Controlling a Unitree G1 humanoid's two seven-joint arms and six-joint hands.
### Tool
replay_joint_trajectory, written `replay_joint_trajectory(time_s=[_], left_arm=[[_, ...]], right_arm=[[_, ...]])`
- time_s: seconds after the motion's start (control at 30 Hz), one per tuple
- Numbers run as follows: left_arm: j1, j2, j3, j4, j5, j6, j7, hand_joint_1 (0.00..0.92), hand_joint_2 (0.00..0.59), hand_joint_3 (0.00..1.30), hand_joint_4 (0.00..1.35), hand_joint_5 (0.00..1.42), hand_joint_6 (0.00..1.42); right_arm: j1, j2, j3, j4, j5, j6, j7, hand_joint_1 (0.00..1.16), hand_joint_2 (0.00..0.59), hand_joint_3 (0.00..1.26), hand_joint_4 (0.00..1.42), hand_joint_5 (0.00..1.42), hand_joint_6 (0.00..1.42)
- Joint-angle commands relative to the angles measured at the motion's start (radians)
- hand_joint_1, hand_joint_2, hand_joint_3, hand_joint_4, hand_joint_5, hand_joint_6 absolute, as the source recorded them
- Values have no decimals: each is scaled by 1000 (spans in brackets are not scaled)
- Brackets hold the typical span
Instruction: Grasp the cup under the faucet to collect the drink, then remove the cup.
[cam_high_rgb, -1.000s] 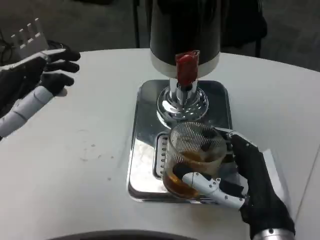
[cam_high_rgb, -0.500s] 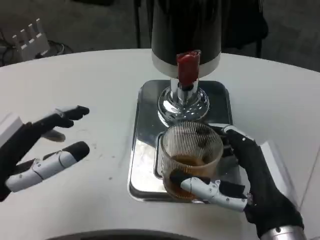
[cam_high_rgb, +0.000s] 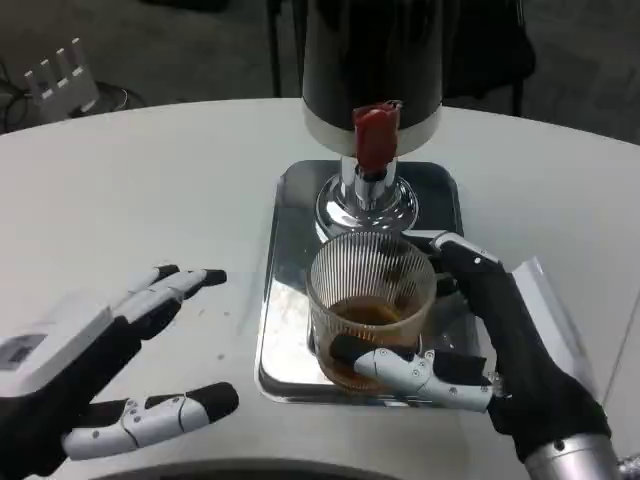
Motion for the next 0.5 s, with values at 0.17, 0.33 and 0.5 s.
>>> replay_joint_trajectory(time_s=[0.17, 0.33, 0.5], left_arm=[[34, 4, -51, -52, 97, 1, 7, 0, 105, 32, 0, 0, 152], [35, 7, -66, -75, 143, 31, 2, 0, 105, 14, 0, 0, 131], [42, 12, -74, -97, 177, 56, 0, 0, 105, 0, 0, 0, 111]], right_arm=[[-41, -20, 0, -34, 3, -61, 19, 800, 190, 828, 942, 1033, 799], [-49, -36, -4, -37, -1, -71, 32, 801, 190, 832, 942, 1034, 800], [-44, -41, -14, -47, 8, -69, 41, 805, 198, 842, 951, 1060, 812]])
